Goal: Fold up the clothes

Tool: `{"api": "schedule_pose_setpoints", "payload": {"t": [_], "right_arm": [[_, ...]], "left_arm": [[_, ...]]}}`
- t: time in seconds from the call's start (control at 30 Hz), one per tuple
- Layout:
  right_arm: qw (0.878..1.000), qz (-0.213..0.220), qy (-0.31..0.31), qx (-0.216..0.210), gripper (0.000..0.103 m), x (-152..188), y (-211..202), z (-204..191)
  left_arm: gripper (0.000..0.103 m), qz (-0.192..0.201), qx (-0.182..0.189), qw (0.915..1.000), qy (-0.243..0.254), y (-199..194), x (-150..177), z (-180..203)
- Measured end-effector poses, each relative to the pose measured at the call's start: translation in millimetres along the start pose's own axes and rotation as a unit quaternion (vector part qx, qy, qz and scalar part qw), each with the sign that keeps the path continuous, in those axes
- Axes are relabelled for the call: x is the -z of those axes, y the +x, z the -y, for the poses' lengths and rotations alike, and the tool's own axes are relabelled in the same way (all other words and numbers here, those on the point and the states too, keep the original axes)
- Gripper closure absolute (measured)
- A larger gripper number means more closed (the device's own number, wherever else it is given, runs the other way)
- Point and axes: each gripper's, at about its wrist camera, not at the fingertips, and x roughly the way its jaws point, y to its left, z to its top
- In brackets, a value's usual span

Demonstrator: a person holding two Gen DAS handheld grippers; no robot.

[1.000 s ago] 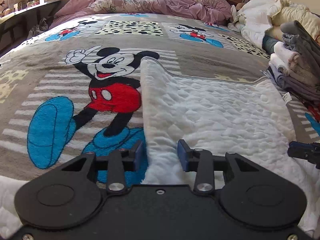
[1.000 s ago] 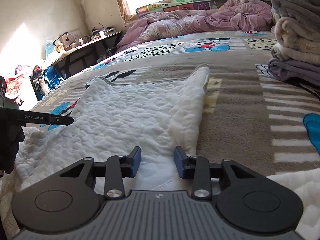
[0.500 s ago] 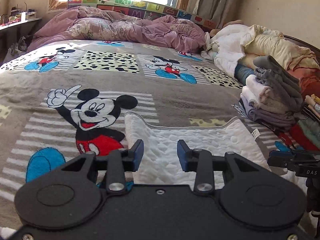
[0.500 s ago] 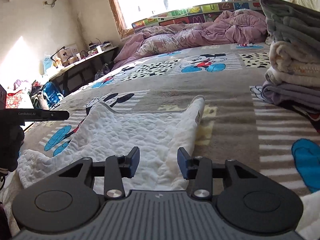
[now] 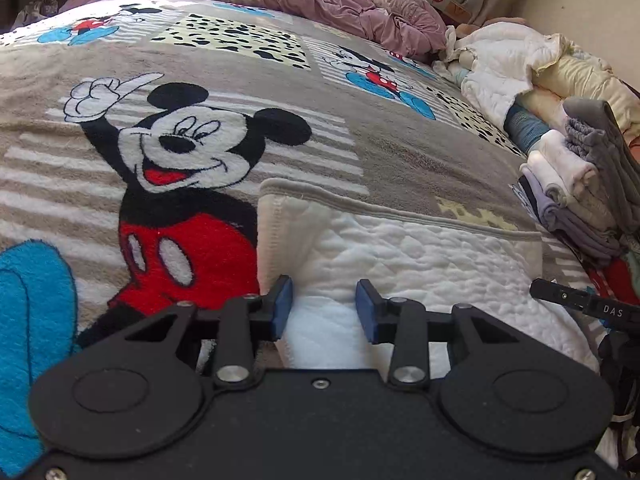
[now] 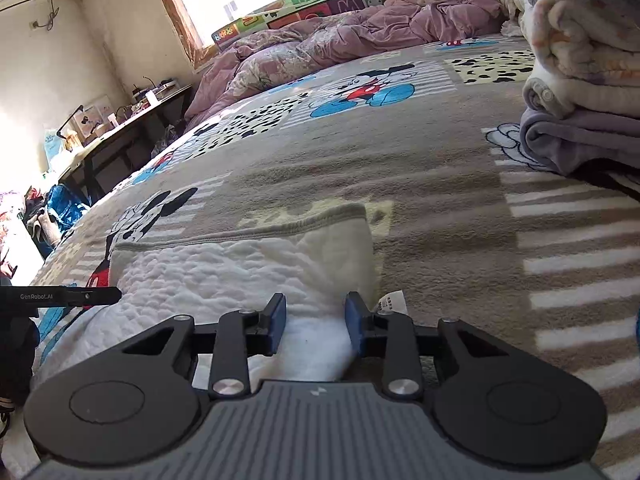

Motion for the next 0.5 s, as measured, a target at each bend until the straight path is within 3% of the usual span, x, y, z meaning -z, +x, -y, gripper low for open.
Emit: {"api": "schedule_pose_setpoints", "payload": {"t": [0.1,0.17,0.3,0.43,0.5], "right_arm": [[1.000,-0.012,-0.002,0.008,0.069,-10.0,-3.3,-6.5],[0.999,-0.003,-0.046,0.012,0.067,-17.8,-14.3,-25.9],[0.996,0.021,-0.090,0.013,0.066,-40.7,-10.7,-41.0],[1.000,-0.009,-0.011,0.002,0.065,-40.9,31.1,-1.6],[0.998,-0.004,0.048,-0.027,0.071,-33.4,37.4,23.6]], "left_arm": [[0.068,0.017,0.002,0.9998,-0.004,-19.7,-12.0,7.1],[0.068,0.053,0.005,0.9983,0.024,-37.3,-23.9,22.0],[0.068,0.068,0.023,0.9972,0.020,-23.6,-38.2,22.0],[0.073,0.009,-0.016,0.9992,-0.035,28.1,-29.1,-14.8],[0.072,0.012,0.000,0.9983,-0.057,27.6,-28.9,-22.4]]}}
